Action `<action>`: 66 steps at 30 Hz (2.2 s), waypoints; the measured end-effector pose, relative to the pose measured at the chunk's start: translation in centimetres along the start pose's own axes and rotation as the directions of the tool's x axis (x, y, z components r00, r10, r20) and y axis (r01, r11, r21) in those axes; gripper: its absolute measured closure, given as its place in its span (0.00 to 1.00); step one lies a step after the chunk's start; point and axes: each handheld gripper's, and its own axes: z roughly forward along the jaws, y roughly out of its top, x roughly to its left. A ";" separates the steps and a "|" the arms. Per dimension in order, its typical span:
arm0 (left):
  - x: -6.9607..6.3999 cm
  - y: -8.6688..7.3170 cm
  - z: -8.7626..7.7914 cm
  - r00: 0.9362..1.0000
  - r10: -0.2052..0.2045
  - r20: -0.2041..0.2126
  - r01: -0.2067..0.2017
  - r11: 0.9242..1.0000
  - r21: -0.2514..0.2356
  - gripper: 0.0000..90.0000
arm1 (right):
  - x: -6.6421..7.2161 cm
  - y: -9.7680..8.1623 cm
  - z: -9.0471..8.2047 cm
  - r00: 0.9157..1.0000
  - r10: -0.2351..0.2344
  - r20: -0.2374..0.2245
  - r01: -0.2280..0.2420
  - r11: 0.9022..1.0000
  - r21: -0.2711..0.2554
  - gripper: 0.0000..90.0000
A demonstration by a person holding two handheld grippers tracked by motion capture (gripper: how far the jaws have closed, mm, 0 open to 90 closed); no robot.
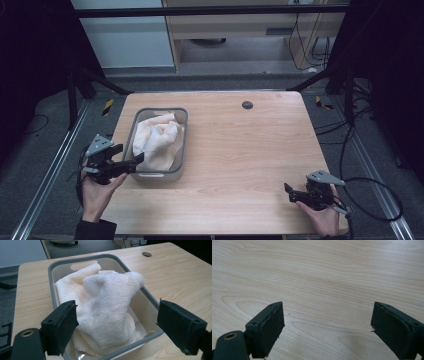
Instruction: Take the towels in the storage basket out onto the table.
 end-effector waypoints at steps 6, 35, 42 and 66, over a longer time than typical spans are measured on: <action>-0.2 0.6 1.6 1.000 0.015 0.014 -0.015 0.999 0.033 0.18 | -0.1 0.0 0.1 1.000 0.003 -0.001 -0.003 1.000 0.005 0.13; -0.1 -0.1 8.0 0.996 0.095 -0.003 -0.092 0.972 0.216 0.21 | -0.1 -0.1 0.4 1.000 -0.005 -0.017 0.006 1.000 0.030 0.12; 0.1 -0.3 8.9 0.994 0.108 -0.016 -0.101 0.964 0.245 0.25 | 0.0 -0.1 0.5 1.000 -0.002 -0.026 0.003 0.999 0.042 0.12; 0.8 -0.4 9.4 0.994 0.098 -0.038 -0.084 0.958 0.273 0.68 | 0.1 -0.1 0.9 0.999 -0.003 -0.033 0.005 0.998 0.067 0.12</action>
